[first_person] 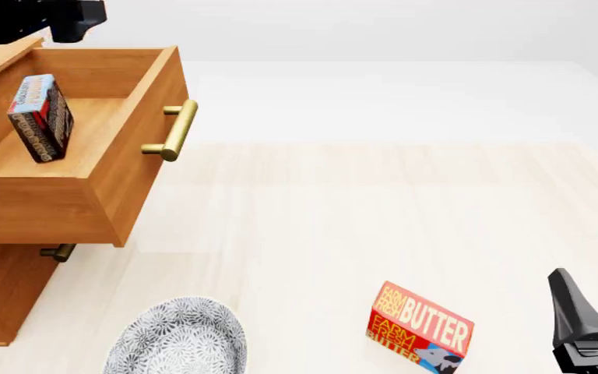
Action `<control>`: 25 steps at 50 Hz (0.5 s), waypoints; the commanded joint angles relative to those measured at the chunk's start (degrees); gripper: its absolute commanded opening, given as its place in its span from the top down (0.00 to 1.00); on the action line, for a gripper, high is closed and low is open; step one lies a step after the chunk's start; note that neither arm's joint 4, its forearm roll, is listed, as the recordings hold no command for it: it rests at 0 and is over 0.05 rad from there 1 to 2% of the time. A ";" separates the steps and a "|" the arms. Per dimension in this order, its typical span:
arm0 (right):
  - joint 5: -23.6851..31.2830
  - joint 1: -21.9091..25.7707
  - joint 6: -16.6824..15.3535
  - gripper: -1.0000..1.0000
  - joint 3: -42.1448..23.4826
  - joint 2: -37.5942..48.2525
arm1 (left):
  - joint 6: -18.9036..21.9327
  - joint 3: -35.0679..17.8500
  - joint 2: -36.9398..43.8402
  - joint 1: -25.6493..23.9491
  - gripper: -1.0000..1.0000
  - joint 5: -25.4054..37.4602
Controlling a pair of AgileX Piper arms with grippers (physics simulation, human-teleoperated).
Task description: Put the chocolate pudding in the top drawer of the cabinet and close it.
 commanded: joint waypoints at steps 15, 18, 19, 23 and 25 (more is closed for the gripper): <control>0.00 0.00 -0.01 0.00 0.00 0.00 | -5.97 -5.53 5.29 -9.50 0.00 0.37; 0.00 0.00 0.00 0.00 0.00 0.00 | -6.34 -6.39 6.37 -10.07 0.00 0.73; 0.00 0.00 0.00 0.00 0.00 0.00 | -5.86 -6.77 6.86 -10.09 0.00 0.92; -0.01 0.00 0.01 0.00 0.00 -0.01 | -5.87 -8.40 8.89 -11.20 0.00 1.75; 0.00 0.00 0.00 0.00 0.00 0.00 | -5.86 -9.07 9.82 -11.88 0.00 1.77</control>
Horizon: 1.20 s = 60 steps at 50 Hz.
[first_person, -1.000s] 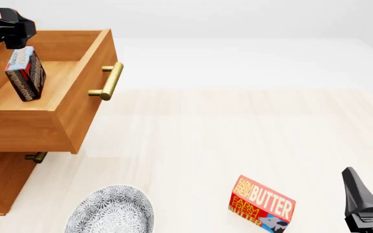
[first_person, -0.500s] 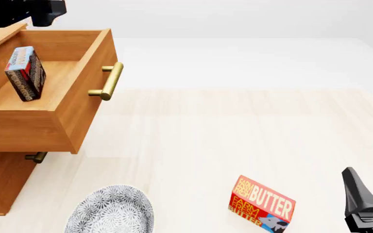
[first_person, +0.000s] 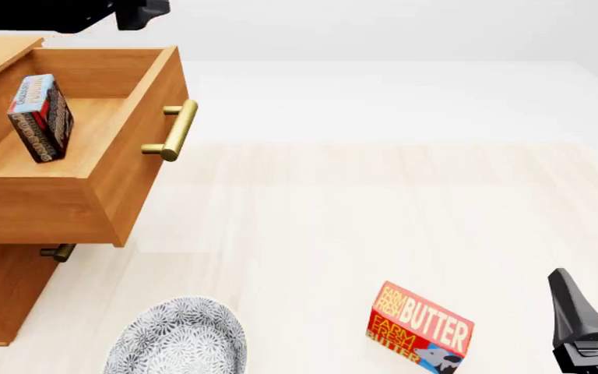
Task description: Put the chocolate pudding in the top drawer of the cabinet and close it.
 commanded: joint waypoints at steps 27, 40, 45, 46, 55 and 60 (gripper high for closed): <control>0.00 0.00 0.00 0.00 0.00 0.00 | -6.77 -2.65 11.10 -10.96 0.00 -2.41; 0.00 -0.01 -0.01 0.00 0.00 0.00 | -11.33 -5.06 15.56 -13.63 0.00 -1.88; 0.00 -0.01 0.00 0.00 0.00 0.00 | -12.78 -3.84 16.19 -14.33 0.00 -2.42; 0.00 0.00 0.00 0.00 0.00 0.00 | -12.76 -3.95 16.34 -14.21 0.00 -2.38; 0.00 -0.01 0.00 0.00 0.00 0.00 | -15.25 -3.69 17.86 -15.55 0.00 -2.93; 0.00 0.00 0.00 0.00 0.00 0.00 | -16.13 -2.73 17.95 -15.87 0.00 -3.62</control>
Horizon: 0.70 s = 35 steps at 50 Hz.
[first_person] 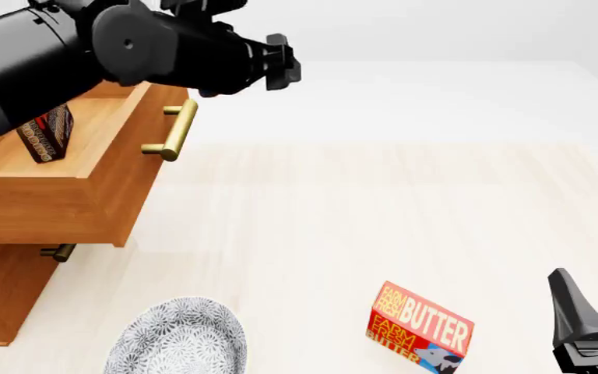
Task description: Put the chocolate pudding in the top drawer of the cabinet and close it.
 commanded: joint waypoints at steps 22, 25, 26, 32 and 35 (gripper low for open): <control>0.00 0.00 -0.01 0.00 0.00 0.00 | -6.14 5.98 0.86 -1.34 0.00 -2.87; 0.00 0.00 -0.01 0.00 0.00 0.00 | -6.52 6.31 0.45 -1.50 0.00 -3.00; 0.00 0.01 -0.01 0.00 0.00 0.00 | -6.68 6.53 0.22 -1.32 0.00 -3.20; 0.00 0.00 -0.01 0.00 0.00 0.00 | -7.46 7.55 -0.32 -1.82 0.00 -3.72; 0.00 0.00 0.00 0.00 0.00 0.00 | -7.42 7.74 -0.53 -1.41 0.00 -3.98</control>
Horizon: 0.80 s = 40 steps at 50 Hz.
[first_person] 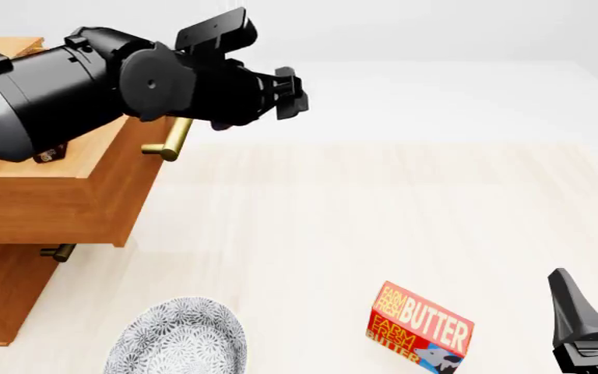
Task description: Put the chocolate pudding in the top drawer of the cabinet and close it.
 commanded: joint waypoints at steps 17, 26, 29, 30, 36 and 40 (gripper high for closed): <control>0.00 0.00 0.00 0.00 0.00 -0.01 | -3.43 5.26 -1.05 0.50 0.00 -3.98; 0.00 -0.01 0.00 0.00 0.00 0.00 | -3.64 6.36 -0.90 1.92 0.00 -4.84; 0.00 -0.02 0.00 0.00 0.00 0.00 | -4.03 7.20 -0.84 2.08 0.00 -5.55; 0.00 -0.02 0.00 0.00 0.00 0.00 | -4.03 7.20 -0.84 2.08 0.00 -5.55; 0.00 0.00 0.01 0.00 0.00 0.00 | -4.22 8.54 -1.26 2.86 0.00 -6.28; 0.00 -0.01 0.00 0.00 0.00 0.01 | -4.66 10.15 -1.50 3.58 0.00 -7.36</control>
